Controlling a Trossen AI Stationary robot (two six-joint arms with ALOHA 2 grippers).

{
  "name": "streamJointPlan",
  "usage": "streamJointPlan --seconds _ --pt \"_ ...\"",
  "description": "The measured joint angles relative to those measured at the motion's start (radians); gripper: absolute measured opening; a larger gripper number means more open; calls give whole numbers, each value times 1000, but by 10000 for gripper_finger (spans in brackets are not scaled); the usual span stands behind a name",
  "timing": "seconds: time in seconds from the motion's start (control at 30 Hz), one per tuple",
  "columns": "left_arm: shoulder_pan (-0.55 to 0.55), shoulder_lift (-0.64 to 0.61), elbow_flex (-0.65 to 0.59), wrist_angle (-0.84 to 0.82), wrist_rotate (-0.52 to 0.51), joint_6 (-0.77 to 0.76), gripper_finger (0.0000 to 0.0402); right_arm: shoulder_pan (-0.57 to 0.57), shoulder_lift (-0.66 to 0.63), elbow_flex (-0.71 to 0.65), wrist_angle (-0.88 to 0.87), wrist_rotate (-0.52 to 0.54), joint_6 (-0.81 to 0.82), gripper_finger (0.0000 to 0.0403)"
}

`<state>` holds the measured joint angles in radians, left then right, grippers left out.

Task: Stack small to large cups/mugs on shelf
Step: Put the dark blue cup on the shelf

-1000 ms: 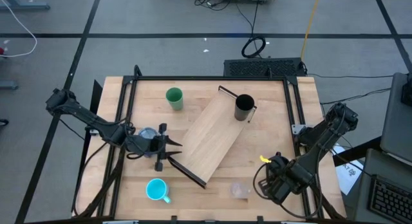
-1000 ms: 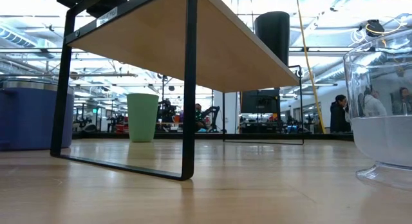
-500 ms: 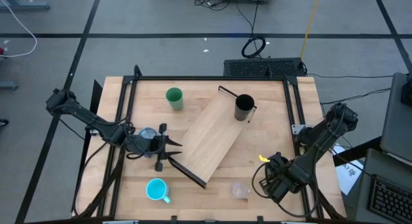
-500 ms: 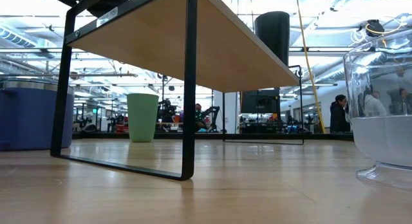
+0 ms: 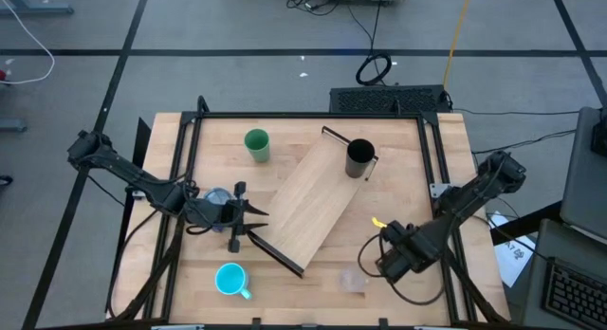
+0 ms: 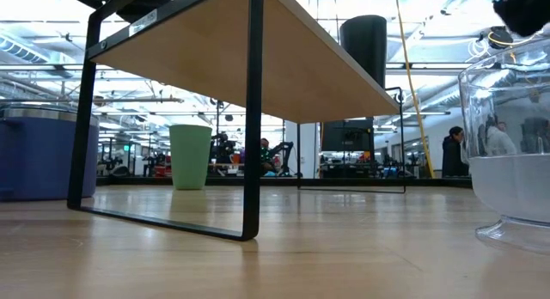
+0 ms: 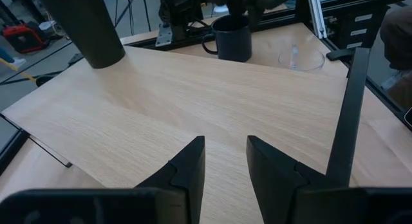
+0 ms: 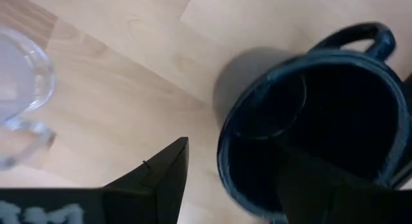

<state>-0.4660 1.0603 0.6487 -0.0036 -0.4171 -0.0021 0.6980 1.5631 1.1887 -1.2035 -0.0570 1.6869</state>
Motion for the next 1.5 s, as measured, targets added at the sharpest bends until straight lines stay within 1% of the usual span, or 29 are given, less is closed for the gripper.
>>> streamJointPlan --seconds 0.2,0.37,0.77,1.07,1.17,1.5 --pt "0 0 0 0 1 0 118 -12 0 -45 26 -1 -31 199" --pt "0 0 0 0 1 4 118 -12 0 -47 29 -1 -31 181" --pt "0 0 0 0 1 5 118 -11 0 -47 47 -1 -32 81" --pt "0 0 0 0 1 7 118 -11 0 -47 64 -2 -27 25" --pt "0 0 0 0 1 7 118 -11 0 -47 73 -3 -27 18" --pt "0 0 0 -2 1 6 118 -9 0 -32 71 -1 -53 19"
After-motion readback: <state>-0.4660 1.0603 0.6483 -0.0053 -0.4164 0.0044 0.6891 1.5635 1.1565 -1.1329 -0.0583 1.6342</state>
